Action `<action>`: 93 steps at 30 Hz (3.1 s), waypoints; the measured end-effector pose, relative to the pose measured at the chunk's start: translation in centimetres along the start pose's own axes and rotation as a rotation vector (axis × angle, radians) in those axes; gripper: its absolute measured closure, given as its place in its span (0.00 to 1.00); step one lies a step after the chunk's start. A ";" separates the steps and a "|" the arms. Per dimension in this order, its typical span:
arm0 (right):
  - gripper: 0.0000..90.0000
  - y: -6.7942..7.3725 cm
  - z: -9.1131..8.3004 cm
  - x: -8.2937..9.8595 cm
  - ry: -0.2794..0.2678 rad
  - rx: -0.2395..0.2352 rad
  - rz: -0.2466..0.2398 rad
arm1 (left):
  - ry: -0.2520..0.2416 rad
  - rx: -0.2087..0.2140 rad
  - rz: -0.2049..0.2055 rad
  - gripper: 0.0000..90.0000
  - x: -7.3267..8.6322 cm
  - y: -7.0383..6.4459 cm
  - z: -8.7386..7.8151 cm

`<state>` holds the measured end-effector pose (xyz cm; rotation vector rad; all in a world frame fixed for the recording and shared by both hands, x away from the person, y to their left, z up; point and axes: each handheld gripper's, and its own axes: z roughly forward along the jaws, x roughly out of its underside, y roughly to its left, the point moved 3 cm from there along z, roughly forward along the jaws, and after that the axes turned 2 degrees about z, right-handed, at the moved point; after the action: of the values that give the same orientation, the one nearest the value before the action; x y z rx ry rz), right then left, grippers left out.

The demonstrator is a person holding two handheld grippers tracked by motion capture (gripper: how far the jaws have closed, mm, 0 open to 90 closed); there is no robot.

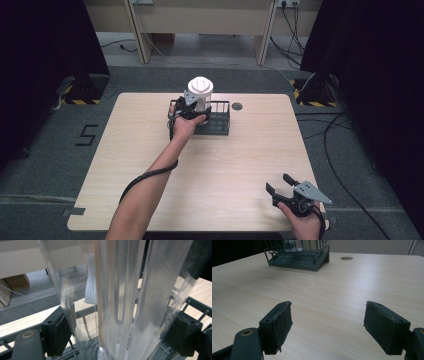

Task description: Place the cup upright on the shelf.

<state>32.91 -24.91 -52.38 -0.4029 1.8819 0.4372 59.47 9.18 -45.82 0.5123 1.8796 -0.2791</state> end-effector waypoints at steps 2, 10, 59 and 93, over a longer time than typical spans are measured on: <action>0.26 0.0 0.0 0.0 0.001 0.000 -0.002 | 0.007 -0.005 -0.002 0.20 0.2 0.0 0.0; 0.26 0.0 0.0 0.0 0.000 0.000 -0.002 | 0.011 -0.003 -0.009 0.19 0.3 0.0 0.1; 0.26 0.2 0.1 0.0 0.007 0.002 -0.008 | -0.037 0.035 0.024 0.16 1.6 -0.5 -5.6; 0.26 0.2 0.1 0.0 0.008 0.006 -0.014 | -0.078 0.064 0.069 0.16 3.9 -0.6 -12.3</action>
<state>32.85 -24.65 -52.39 -0.4140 1.8867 0.4207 47.85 14.78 -45.07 0.6002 1.7782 -0.3106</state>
